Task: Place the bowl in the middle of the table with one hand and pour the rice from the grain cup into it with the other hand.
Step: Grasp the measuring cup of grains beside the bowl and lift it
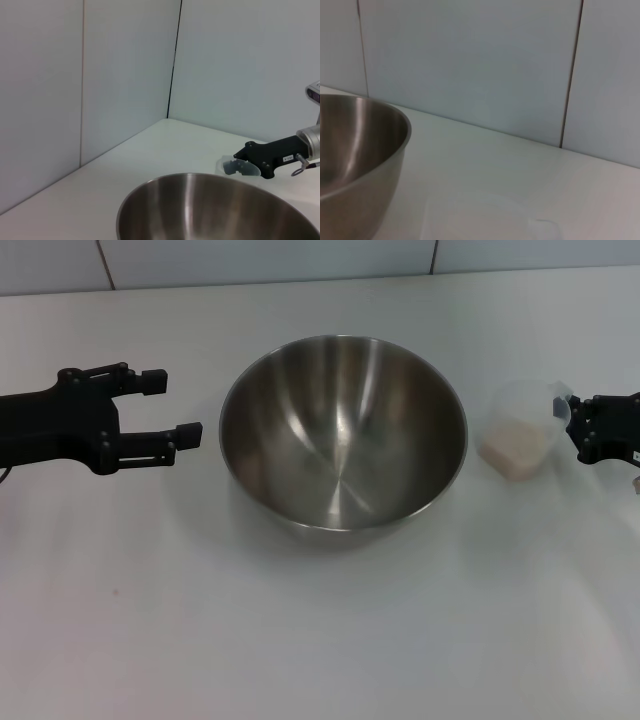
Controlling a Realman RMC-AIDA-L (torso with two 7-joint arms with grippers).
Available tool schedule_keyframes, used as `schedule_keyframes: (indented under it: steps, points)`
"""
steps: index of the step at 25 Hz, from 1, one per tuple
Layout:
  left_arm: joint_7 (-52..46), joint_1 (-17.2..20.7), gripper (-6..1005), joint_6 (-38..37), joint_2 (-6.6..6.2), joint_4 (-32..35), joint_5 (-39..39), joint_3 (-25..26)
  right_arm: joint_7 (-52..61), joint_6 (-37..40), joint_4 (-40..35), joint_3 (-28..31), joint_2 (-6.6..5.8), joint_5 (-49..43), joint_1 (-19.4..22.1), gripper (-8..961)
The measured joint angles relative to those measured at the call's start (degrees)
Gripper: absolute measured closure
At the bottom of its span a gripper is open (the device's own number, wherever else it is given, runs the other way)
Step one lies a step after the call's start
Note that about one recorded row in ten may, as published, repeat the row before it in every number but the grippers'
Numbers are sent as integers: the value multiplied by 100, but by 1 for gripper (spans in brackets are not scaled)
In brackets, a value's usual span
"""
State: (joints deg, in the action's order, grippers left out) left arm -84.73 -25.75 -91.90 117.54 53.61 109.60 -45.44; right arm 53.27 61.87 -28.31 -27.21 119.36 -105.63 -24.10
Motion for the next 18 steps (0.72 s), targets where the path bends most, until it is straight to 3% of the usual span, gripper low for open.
schedule_keyframes:
  steps: [10,18]
  points:
    - [0,17,168,-30,20,0,0,0,-487,126,5,-39,14,774,10,947]
    - [3,70,168,-43,29,0,-50,12,-711,428,-186,-47,8,890,-175,946]
